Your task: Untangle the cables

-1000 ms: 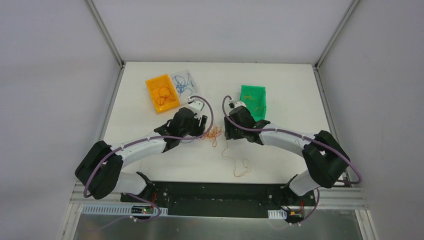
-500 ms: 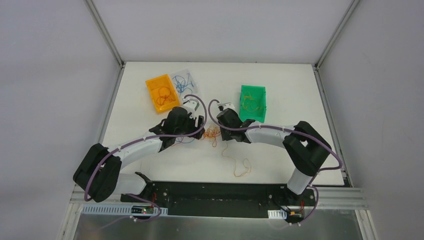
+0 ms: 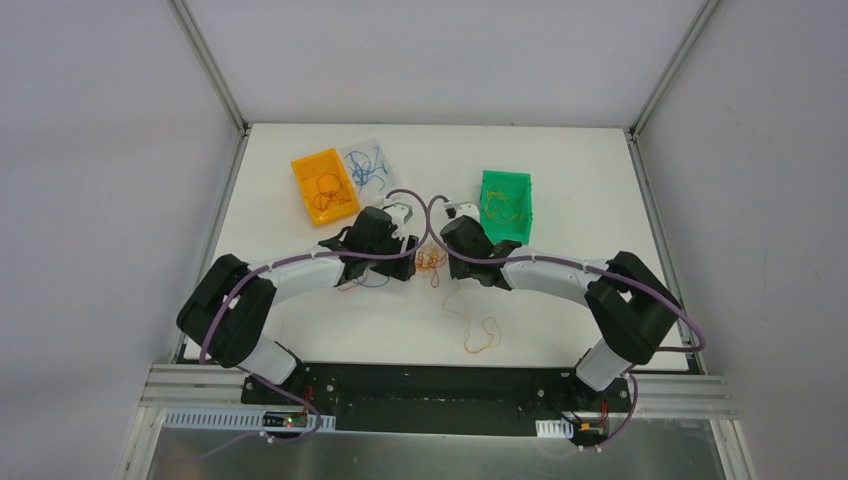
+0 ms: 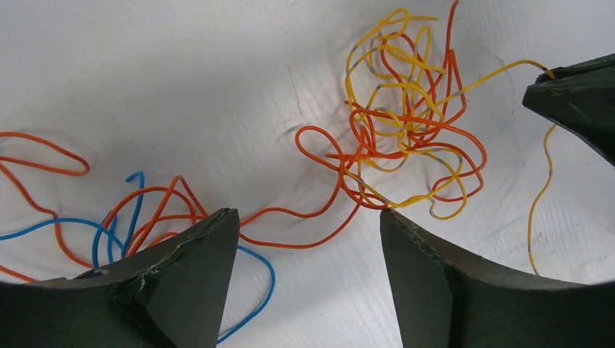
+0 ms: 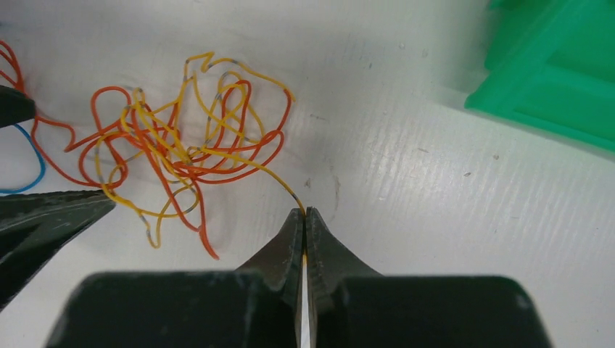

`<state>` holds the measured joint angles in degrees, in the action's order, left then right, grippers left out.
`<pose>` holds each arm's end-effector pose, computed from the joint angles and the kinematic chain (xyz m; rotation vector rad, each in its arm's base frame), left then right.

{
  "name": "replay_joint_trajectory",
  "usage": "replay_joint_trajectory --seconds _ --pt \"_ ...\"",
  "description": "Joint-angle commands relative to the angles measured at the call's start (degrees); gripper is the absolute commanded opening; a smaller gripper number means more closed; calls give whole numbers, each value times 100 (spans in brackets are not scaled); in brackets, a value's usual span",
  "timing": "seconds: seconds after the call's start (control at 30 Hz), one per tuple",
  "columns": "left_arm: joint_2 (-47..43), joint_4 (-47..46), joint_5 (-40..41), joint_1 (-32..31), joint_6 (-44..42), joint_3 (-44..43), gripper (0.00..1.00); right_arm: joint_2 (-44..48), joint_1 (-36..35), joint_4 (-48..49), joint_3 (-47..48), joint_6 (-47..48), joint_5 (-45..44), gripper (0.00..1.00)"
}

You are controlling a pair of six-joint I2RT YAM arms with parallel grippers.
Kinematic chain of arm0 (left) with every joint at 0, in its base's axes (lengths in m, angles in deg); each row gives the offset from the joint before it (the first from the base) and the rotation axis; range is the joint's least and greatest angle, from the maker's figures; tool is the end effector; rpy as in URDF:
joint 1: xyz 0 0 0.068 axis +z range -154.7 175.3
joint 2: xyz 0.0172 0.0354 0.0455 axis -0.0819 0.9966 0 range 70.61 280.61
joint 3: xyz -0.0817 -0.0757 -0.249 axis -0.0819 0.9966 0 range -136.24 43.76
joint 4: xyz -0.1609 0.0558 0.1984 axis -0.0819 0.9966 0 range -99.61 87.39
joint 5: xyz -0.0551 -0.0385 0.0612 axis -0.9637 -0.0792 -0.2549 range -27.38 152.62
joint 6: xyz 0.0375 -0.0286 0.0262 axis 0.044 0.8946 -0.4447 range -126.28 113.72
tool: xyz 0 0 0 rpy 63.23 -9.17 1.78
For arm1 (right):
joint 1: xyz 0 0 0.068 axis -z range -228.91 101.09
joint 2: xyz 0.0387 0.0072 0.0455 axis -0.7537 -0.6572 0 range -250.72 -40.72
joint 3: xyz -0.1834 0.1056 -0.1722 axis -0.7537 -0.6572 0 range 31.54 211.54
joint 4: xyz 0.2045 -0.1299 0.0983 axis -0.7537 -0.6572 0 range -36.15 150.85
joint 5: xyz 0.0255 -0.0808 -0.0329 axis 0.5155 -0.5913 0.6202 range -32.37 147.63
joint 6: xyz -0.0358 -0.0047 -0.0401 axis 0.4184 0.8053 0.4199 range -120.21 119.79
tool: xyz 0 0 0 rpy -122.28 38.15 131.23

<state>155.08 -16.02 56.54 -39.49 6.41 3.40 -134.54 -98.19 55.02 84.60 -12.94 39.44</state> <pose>0.2433 -0.1735 0.1819 0.4964 2.2311 -0.5629 0.2280 0.2477 0.1841 -0.5904 2.2621 0.1582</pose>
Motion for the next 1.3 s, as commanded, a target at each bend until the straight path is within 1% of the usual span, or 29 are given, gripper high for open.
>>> replay_joint_trajectory --seconds 0.0,0.07,0.1,0.13,0.2,0.3,0.4,0.5,0.57,0.63,0.7,0.8,0.9,1.03,1.07,1.1,1.17,1.27 --pt "306 314 -286 16 -162 -466 72 259 -12 83 -17 -80 -105 0" --pt "391 316 -215 8 -209 -509 69 279 -18 76 -15 -93 -110 0" --pt "464 316 -191 4 -210 -564 66 291 -15 69 -15 -111 -108 0" --pt "587 321 -232 13 -231 -654 59 309 -14 60 -15 -117 -133 0" --pt "856 465 -405 7 -257 -892 41 361 -18 41 -14 -166 -184 0" --pt "1100 783 -423 7 -261 -1147 0 490 -8 -87 -6 -300 -392 0" --pt "935 826 28 15 -241 -1047 0 764 98 -392 -79 -629 -900 0" --pt "662 819 549 22 -172 -862 0 1294 486 -718 -368 -1174 -1312 0" --pt "507 792 918 68 -91 -742 0 1807 915 -844 -728 -1467 -1244 0" --pt "371 770 1091 157 50 -639 0 2438 1372 -857 -1144 -1655 -1155 0" --pt "240 739 1289 267 193 -520 0 3129 1795 -897 -1519 -1741 -1152 0" --pt "6 673 1499 450 369 -337 0 4086 2390 -1099 -1838 -1687 -1084 0" --pt "-244 538 1787 545 511 -113 0 4555 2768 -1487 -1854 -1653 -1118 0" --pt "-601 502 2452 636 772 108 0 4913 3236 -2069 -1714 -1943 -1685 0" --pt "-735 469 2522 639 788 165 0 4976 3348 -2109 -1719 -1973 -1685 0" --pt "-814 395 2487 640 766 238 0 5014 3422 -2052 -1726 -1893 -1511 0" --pt "-900 260 2272 635 720 318 0 5036 3447 -1846 -1738 -1687 -798 0" --pt "-906 158 1821 640 613 306 0 4963 3450 -1570 -1666 -1291 508 0"
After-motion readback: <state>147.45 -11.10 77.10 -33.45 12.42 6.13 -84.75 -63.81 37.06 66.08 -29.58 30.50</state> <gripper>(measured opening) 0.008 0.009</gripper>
